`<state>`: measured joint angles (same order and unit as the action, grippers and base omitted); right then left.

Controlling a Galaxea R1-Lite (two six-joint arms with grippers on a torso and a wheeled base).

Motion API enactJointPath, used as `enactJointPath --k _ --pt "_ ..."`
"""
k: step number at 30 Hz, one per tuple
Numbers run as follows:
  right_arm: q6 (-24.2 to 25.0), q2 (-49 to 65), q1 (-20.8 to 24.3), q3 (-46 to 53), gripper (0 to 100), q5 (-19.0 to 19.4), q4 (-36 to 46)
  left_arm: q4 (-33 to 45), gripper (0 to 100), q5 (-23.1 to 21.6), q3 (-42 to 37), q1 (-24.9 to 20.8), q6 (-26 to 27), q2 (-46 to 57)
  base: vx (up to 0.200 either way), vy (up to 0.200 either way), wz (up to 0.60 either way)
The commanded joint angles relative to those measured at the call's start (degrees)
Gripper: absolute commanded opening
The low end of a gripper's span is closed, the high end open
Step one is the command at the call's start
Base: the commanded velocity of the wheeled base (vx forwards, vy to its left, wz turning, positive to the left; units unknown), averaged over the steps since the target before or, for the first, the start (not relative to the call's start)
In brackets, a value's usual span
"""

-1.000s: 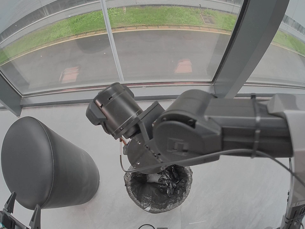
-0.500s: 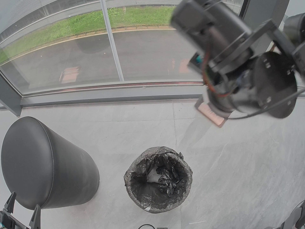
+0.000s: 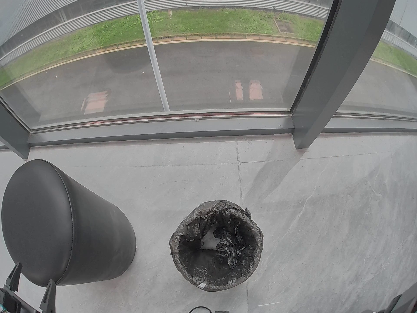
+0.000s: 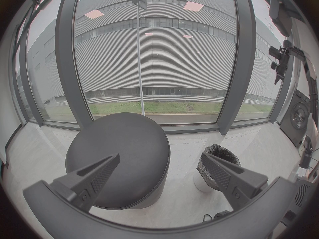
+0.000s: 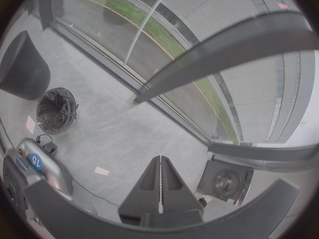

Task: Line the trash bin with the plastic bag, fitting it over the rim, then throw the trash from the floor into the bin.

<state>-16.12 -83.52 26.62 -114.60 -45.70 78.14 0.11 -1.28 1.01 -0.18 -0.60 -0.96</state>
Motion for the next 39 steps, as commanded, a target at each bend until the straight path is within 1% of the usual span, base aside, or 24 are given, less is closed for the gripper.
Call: enactJointPath --k 1,2,8,11,14,15,16,18,20,21,22,23,25,28,31,32,33,34,36,39 --pt "-2.43 13.64 -11.42 0.01 0 8.17 4.12 -0.02 100 -0.04 -1.01 0.01 -0.02 0.88 0.0 0.0 0.0" --pt "-3.04 15.84 -14.67 0.01 0 11.51 4.12 -0.02 100 0.05 -1.01 0.01 -0.02 0.88 0.0 0.0 0.0" --pt "-6.56 24.89 -23.72 0.01 0 19.51 3.86 -0.02 100 -0.04 -1.01 0.01 -0.02 0.88 0.0 0.0 0.0" --pt "-6.91 29.38 -28.03 0.01 0 23.47 3.6 -0.02 100 0.05 -1.01 0.01 -0.02 0.88 0.0 0.0 0.0" --pt "-7.0 33.77 -31.55 0.01 0 28.48 3.6 -0.02 100 -0.04 -1.01 0.01 -0.02 0.88 0.0 0.0 0.0" --pt "-7.0 34.21 -31.81 0.01 0 28.92 3.6 -0.02 100 -0.04 -1.01 0.01 -0.02 0.88 0.0 0.0 0.0" --pt "-7.0 36.76 -33.48 0.01 0 31.2 3.6 -0.02 100 -0.04 -1.01 0.01 -0.02 0.88 0.0 0.0 0.0" --pt "-6.91 40.19 -34.53 0.01 0 33.49 3.51 -0.02 100 -0.04 -1.01 0.01 -0.02 0.88 0.0 0.0 0.0" --pt "-6.91 40.72 -34.62 0.01 0 33.84 3.51 0.07 100 -0.04 -1.01 0.01 -0.02 0.88 0.0 0.0 0.0" --pt "-6.65 45.55 -35.33 0.01 0 36.03 3.33 -0.02 100 -0.04 -1.01 0.01 -0.02 0.88 0.0 0.0 0.0" --pt "-6.65 45.55 -35.33 0.01 0 36.03 3.33 -0.02 100 -0.04 -1.01 0.01 -0.02 0.88 0.0 0.0 0.0" --pt "-6.47 49.24 -35.5 0.01 0 36.3 2.54 0.07 100 -0.04 -1.01 0.01 -0.02 0.88 0.0 0.0 0.0" --pt "-6.47 51.35 -35.41 0.01 0 36.3 1.14 -0.02 100 0.05 -1.01 0.01 -0.02 0.88 0.0 0.0 0.0" --pt "-6.12 58.64 -35.41 0.43 0 36.3 -7.74 -0.02 100 0.05 -1.01 0.01 -0.02 0.88 0.0 0.0 0.0" --pt "-6.21 65.06 -35.33 15.38 0 36.3 -17.23 -0.02 100 0.05 -1.01 0.01 -0.02 0.88 0.0 0.0 0.0" --pt "-6.21 65.06 -35.33 15.38 0 36.3 -17.23 -0.02 100 0.05 -1.01 0.01 -0.02 0.88 0.0 0.0 0.0" --pt "-6.21 68.4 -35.33 24.16 0 36.21 -23.91 -0.02 100 0.05 -1.01 0.01 -0.02 0.88 0.0 0.0 0.0" --pt "-6.21 69.81 -35.33 28.12 0 35.95 -27.6 -0.02 100 -0.04 -1.01 0.01 -0.02 0.88 0.0 0.0 0.0" --pt "-6.3 71.3 -35.33 34.1 0 35.68 -33.32 0.07 100 -0.04 -1.01 0.01 -0.02 0.88 0.0 0.0 0.0" --pt "-6.3 72.71 -35.15 40.07 0 35.6 -37.54 0.07 100 0.05 -1.01 0.01 -0.02 0.88 0.0 0.0 0.0"
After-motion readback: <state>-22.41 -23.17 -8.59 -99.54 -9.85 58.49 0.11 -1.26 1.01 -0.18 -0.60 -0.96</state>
